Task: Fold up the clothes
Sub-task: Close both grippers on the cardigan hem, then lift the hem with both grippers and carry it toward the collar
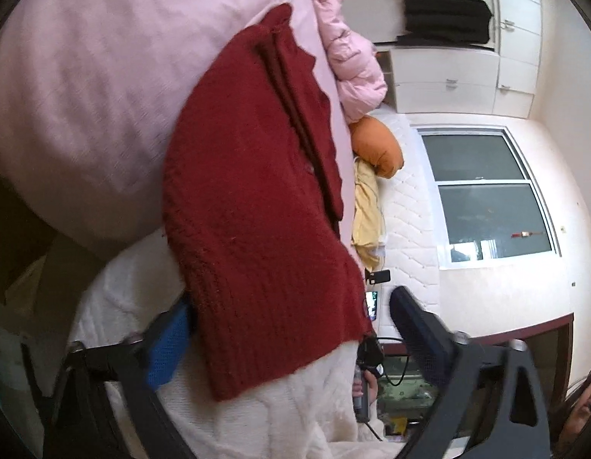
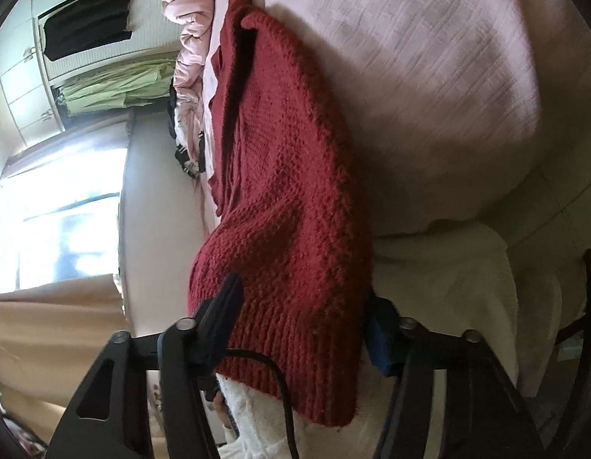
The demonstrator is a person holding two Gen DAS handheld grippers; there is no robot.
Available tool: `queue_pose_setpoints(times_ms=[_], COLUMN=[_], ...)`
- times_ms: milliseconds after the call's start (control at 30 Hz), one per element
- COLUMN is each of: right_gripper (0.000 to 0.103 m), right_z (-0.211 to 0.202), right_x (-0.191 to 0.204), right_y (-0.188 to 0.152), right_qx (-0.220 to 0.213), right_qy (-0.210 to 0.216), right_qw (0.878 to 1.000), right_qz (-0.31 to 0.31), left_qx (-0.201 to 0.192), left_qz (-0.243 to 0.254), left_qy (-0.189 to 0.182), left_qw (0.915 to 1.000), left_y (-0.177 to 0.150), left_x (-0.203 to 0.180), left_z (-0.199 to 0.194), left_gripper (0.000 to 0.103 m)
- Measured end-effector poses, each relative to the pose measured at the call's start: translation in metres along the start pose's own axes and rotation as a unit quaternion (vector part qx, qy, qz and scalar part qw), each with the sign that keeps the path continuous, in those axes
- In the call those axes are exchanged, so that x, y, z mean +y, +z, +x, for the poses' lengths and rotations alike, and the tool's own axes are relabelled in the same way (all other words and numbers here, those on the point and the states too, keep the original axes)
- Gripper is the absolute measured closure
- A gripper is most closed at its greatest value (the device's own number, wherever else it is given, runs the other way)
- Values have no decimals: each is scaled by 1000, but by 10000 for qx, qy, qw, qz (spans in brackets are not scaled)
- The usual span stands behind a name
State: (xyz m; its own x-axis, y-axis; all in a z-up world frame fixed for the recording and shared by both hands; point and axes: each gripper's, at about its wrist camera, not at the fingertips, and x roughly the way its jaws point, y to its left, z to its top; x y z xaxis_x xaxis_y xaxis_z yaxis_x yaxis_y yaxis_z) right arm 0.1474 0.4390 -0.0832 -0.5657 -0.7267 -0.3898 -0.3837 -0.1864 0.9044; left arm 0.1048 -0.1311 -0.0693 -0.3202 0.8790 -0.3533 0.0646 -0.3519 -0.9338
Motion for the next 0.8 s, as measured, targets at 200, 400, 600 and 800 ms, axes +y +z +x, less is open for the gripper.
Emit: queue_pose_setpoints(times_ms=[200, 400, 600, 800], right_gripper=[95, 95, 95, 95], right_z=[-7, -27, -36, -39], right_x=[14, 43, 70, 97], right_y=[1, 6, 0, 4], right_qx=[-211, -665, -1090, -1290], right_qy=[-246, -124, -469, -554], right_qw=[9987, 9933, 9806, 9683], right_qz=[-403, -940, -1562, -2067], left_qx=[-348, -622, -889, -1055], left_qz=[329, 469, 584, 871], left_qy=[447, 239, 75, 6], left_qw=[9979, 9967, 9943, 9906], left_y=[10, 21, 37, 64], left_x=[-20, -35, -48, -69], left_z=[-9, -15, -14, -8], left_gripper=[93, 93, 93, 93])
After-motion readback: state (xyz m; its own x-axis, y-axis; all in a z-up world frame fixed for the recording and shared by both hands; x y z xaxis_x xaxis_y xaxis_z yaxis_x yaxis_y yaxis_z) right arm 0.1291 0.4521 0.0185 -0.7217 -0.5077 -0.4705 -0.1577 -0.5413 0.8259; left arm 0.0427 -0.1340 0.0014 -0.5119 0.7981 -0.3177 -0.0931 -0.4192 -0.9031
